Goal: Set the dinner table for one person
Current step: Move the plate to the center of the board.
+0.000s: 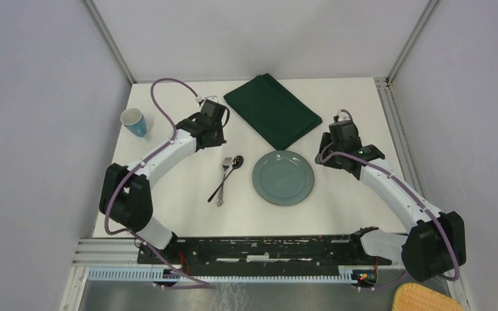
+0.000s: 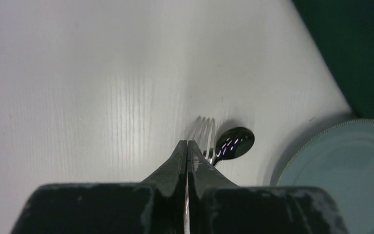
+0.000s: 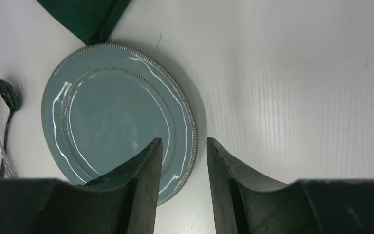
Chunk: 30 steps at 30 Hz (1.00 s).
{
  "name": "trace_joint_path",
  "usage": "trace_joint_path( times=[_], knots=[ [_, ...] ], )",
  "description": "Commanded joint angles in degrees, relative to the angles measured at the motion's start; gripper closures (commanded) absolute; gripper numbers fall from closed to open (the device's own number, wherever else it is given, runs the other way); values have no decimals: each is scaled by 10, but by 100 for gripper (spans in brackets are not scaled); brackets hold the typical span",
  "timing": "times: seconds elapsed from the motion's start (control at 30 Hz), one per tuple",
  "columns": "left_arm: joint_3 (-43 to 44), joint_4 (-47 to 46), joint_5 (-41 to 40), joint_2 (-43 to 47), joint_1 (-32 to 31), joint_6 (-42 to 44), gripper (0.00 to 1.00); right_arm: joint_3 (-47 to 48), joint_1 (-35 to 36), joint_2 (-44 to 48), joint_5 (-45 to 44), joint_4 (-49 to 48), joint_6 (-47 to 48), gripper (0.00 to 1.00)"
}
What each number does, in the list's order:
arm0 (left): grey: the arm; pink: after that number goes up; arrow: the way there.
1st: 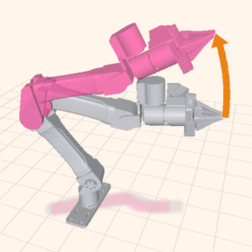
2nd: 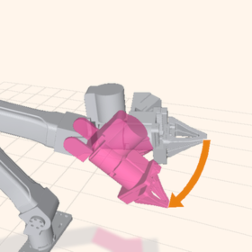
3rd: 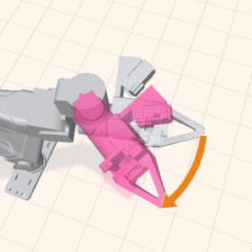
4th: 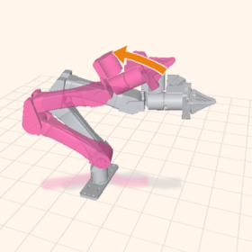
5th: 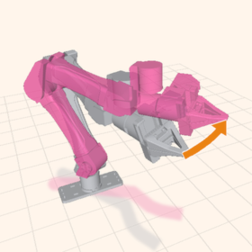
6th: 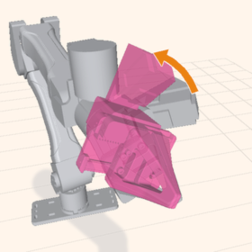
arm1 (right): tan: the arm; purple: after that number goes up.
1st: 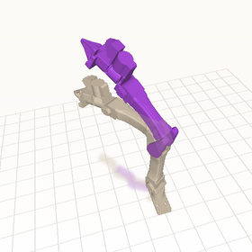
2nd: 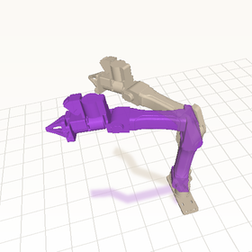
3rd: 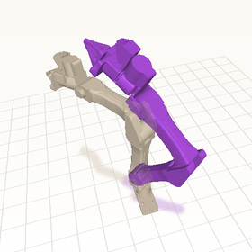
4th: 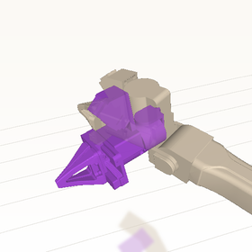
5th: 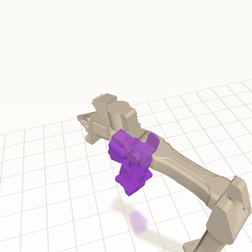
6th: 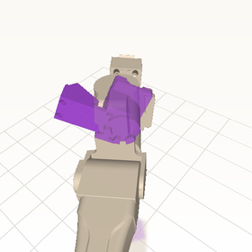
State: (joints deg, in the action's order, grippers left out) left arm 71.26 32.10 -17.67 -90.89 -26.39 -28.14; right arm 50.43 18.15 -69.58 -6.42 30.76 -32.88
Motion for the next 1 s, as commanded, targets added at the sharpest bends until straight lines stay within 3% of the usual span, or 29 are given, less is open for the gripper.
trace_joint_path(
  times=[0.0,0.2,0.47,0.63,0.77,0.97],
  knots=[
    [-35,-15,44,35,-26,-19,98,2,30,35,-39,46,-21,57],
    [-76,-16,65,41,-60,6,97,20,61,52,-79,88,-30,56],
    [-65,-3,37,9,-137,-1,95,24,74,56,-91,96,-22,53],
    [-54,2,34,-40,-175,-8,98,36,73,50,-86,93,-9,73],
    [-43,3,39,-70,-194,-11,98,38,73,56,-79,93,-9,80],
    [-28,0,43,-106,-210,-13,98,55,73,63,-81,101,-4,78]
  ],
)
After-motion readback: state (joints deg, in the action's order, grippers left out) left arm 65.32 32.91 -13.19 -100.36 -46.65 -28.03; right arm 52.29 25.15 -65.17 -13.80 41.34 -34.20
